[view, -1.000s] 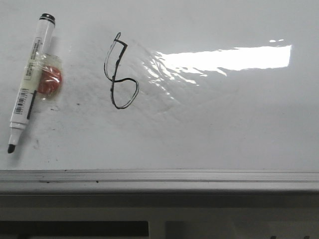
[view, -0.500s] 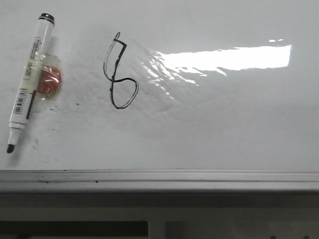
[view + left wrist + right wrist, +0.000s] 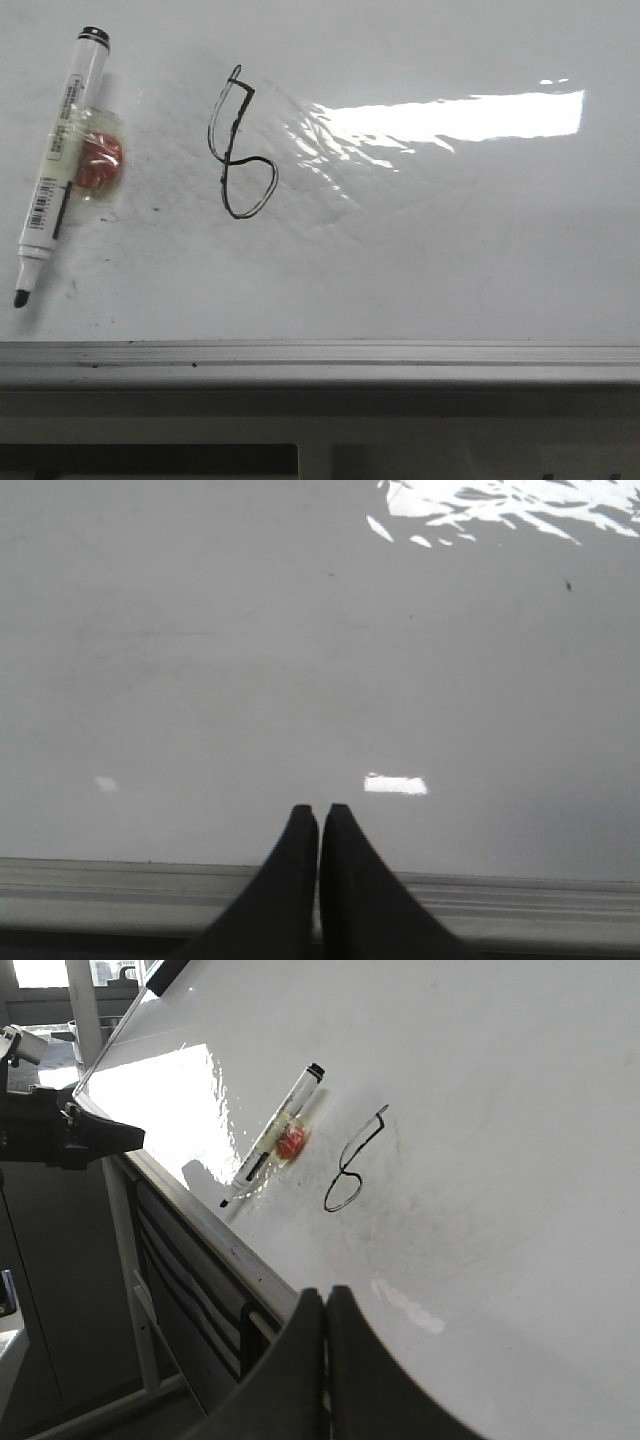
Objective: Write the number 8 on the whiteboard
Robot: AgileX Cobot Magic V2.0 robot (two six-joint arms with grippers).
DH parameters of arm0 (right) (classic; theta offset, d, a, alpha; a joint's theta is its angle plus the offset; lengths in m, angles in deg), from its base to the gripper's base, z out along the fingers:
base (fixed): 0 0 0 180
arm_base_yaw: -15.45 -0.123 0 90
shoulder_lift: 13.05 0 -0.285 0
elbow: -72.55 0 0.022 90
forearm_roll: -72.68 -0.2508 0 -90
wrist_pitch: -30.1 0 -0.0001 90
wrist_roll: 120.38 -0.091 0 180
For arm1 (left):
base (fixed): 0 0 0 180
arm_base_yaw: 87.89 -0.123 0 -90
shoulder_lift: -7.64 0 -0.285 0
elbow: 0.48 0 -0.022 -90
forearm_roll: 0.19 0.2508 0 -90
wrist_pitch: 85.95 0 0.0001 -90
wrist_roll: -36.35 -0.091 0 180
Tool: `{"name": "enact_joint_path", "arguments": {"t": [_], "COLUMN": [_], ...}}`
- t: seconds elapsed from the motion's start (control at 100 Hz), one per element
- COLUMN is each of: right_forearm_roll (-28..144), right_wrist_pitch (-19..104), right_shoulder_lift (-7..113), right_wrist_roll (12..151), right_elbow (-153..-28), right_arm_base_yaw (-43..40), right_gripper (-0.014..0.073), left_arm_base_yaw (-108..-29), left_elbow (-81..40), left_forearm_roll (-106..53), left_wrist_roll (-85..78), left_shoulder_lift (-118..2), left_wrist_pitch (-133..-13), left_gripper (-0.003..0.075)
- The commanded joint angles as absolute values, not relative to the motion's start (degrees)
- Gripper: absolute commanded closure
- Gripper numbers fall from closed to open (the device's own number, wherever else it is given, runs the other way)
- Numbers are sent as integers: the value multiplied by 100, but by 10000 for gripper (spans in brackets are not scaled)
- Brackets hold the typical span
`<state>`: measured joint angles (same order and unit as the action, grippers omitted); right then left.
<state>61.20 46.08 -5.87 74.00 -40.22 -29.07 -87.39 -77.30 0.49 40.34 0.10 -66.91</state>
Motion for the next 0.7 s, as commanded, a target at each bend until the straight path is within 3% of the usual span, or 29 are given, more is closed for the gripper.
{"name": "enact_joint_path", "arguments": {"t": [0.0, 0.22, 0.33, 0.46, 0.69], "right_forearm_roll": [6158, 7268, 7470, 7620, 7784], "right_wrist_pitch": [4113, 3845, 2886, 2000, 2273], "right_shoulder_lift": [-564, -564, -549, -549, -549], "right_wrist_roll": [7428, 7417, 7411, 6521, 5378], "right_elbow": [-4172, -3981, -3743, -3391, -3152], "right_arm_base_yaw": [-2873, -2741, -2374, -1306, 892], "right_gripper": [657, 657, 657, 657, 657], "left_arm_base_yaw": [-8756, -8756, -8756, -8756, -8756], "left_elbow": [-7964, -7964, -7964, -7964, -7964], "left_forearm_roll": [-19, -19, -19, -19, -19], "left_wrist_roll": [4105, 4105, 4105, 4105, 4105], "left_shoulder_lift": [174, 174, 174, 174, 174], "left_wrist_pitch": [-6962, -6962, -6962, -6962, -6962], "left_gripper": [741, 741, 741, 741, 741]}}
